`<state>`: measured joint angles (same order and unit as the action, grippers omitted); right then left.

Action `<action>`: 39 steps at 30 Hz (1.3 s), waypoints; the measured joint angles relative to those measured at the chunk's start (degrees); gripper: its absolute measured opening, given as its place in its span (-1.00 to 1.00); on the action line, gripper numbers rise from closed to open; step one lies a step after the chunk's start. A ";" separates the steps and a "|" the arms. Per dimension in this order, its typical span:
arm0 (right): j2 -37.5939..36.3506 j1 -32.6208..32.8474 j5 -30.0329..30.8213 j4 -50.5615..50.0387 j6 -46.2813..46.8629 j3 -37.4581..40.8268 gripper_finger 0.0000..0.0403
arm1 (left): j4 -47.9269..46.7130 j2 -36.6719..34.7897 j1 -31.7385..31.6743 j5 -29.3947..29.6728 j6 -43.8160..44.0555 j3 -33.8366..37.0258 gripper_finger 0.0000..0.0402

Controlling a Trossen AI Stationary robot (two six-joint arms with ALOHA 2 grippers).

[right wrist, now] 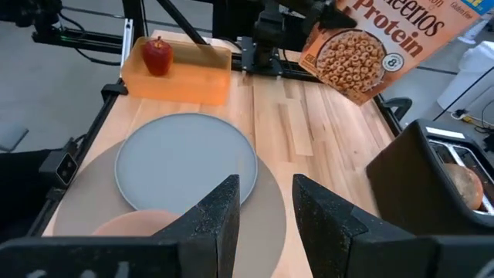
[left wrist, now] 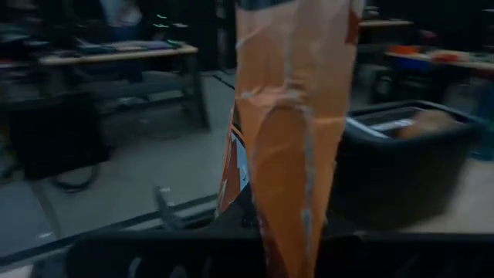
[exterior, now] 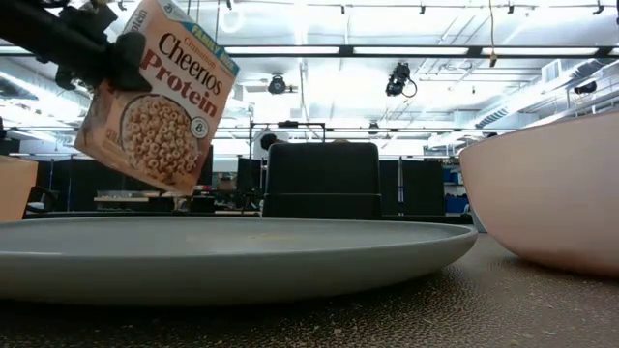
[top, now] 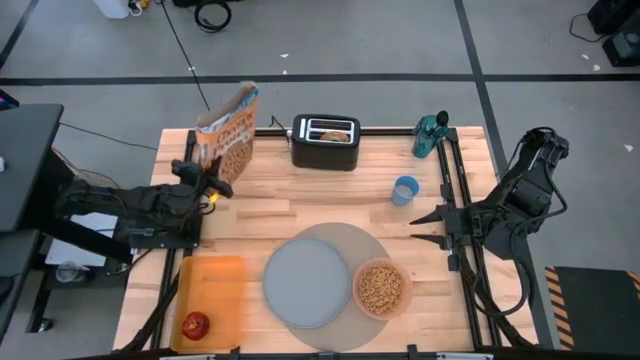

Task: Arrange a breakfast setting
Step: Put cereal into the pink bowl

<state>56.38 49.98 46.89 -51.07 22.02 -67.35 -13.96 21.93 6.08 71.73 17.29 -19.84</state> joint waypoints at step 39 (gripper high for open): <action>1.05 0.04 -1.53 0.47 0.31 0.00 -0.37 | 32.80 0.18 -36.06 -10.92 -10.03 19.31 -0.94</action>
<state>57.43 50.02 45.36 -50.60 22.33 -67.35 18.84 22.11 -29.99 60.82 7.27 -0.54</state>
